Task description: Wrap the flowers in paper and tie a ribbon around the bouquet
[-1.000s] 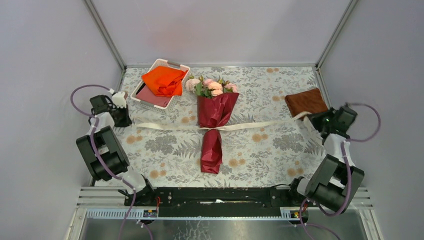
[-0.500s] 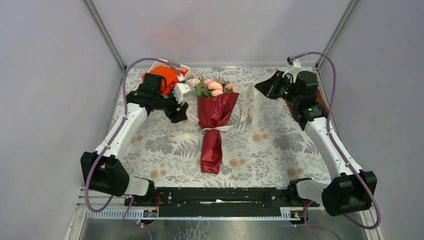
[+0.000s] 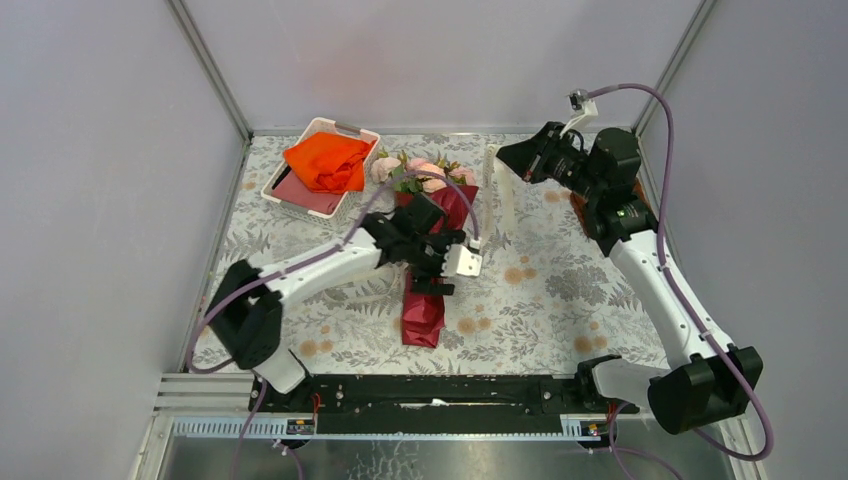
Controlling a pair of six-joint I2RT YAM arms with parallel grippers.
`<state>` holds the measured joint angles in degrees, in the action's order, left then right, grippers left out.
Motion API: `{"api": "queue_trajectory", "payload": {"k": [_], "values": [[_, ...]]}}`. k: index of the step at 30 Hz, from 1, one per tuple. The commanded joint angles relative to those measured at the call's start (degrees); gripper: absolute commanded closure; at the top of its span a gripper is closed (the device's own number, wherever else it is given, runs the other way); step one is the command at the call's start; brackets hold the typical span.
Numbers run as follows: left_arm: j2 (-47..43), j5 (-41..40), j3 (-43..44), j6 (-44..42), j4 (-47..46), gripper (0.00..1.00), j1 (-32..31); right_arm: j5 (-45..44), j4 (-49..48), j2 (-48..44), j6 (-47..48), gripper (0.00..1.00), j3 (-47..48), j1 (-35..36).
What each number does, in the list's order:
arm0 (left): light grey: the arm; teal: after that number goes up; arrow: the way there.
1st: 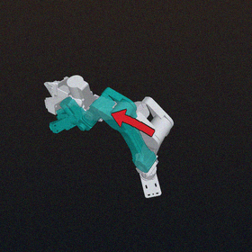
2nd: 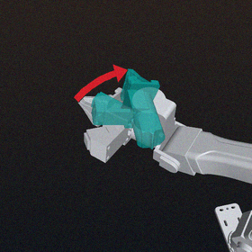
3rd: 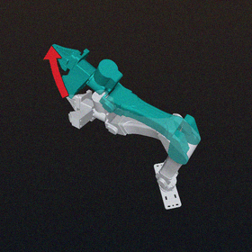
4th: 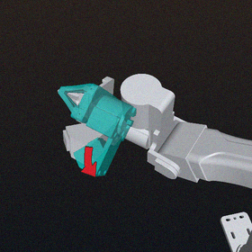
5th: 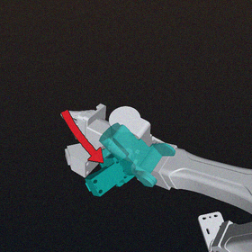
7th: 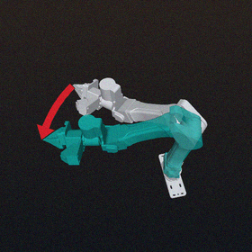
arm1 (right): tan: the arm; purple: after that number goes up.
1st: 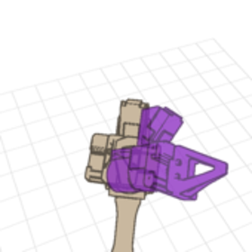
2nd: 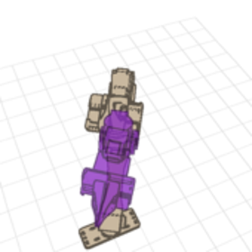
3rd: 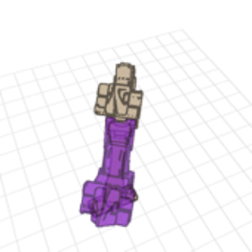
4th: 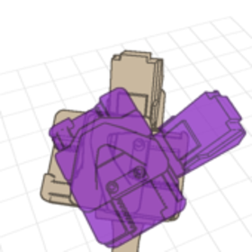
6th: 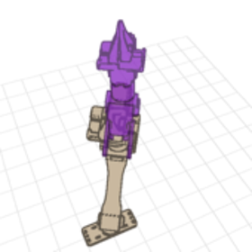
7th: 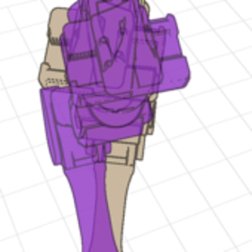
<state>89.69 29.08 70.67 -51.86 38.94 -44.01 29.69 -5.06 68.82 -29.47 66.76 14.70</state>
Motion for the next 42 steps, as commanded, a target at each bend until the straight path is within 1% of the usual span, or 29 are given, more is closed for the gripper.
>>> {"api": "queue_trajectory", "payload": {"k": [1,4,8,10,18,23,25,27,30,32,34,35,38,39,40,42], "values": [[6.2,-6.2,-4.3,-6.6,-13.5,0.11,-2.7,1.8,-4.4,1.3,-1.9,1.00,6.1,0.8],[8.8,-7.5,-8.1,-10.8,-15.8,0.14,-3.8,0.8,-4.1,1.6,-2.0,1.00,9.2,0.9],[10.5,-7.3,-11.8,-12.6,-16.9,0.27,-3.8,0.4,-3.2,2.3,-1.3,1.00,14.1,1.0],[11.5,-6.3,-12.9,-12.6,-16.7,0.30,-3.8,0.6,-4.0,2.5,-1.5,1.00,16.2,1.1],[14.1,-3.1,-14.2,-11.4,-16.1,0.34,-4.0,0.4,-2.6,3.9,-1.0,1.00,25.3,1.3],[14.5,-1.7,-13.7,-10.3,-15.9,0.34,-3.9,0.5,-1.9,4.8,-1.0,1.00,26.3,1.3],[13.9,-0.6,-12.6,-8.4,-15.0,0.34,-4.0,0.6,-0.9,5.1,-0.4,1.00,26.3,1.2],[11.1,3.0,-9.8,-5.0,-11.0,0.32,-3.9,1.2,0.4,5.4,0.6,1.00,25.3,1.2],[4.8,8.6,-3.5,-0.7,-3.3,0.18,-4.0,1.9,0.6,5.0,1.5,1.00,22.4,1.2],[2.2,10.9,4.8,0.9,4.6,0.11,-3.6,2.5,0.3,4.6,1.8,1.00,20.6,1.2],[1.7,12.0,11.7,2.7,11.6,0.09,-2.4,3.1,0.2,4.3,2.0,1.00,19.5,1.2],[1.6,12.3,14.0,3.4,13.4,0.08,-1.4,3.2,0.2,4.0,1.9,1.00,19.3,1.2],[1.5,15.6,18.2,5.6,13.5,0.07,3.9,3.2,0.6,3.2,2.2,1.00,19.1,1.2],[1.8,16.3,18.8,8.4,11.4,0.07,5.9,3.1,1.0,2.9,2.3,1.00,19.2,1.2],[2.0,15.6,18.7,13.0,7.4,0.07,7.4,2.9,1.3,2.5,2.6,1.00,19.2,1.2],[3.1,12.6,17.8,20.1,-0.8,0.07,9.6,2.4,1.6,2.0,2.9,1.00,19.1,1.2]]}}
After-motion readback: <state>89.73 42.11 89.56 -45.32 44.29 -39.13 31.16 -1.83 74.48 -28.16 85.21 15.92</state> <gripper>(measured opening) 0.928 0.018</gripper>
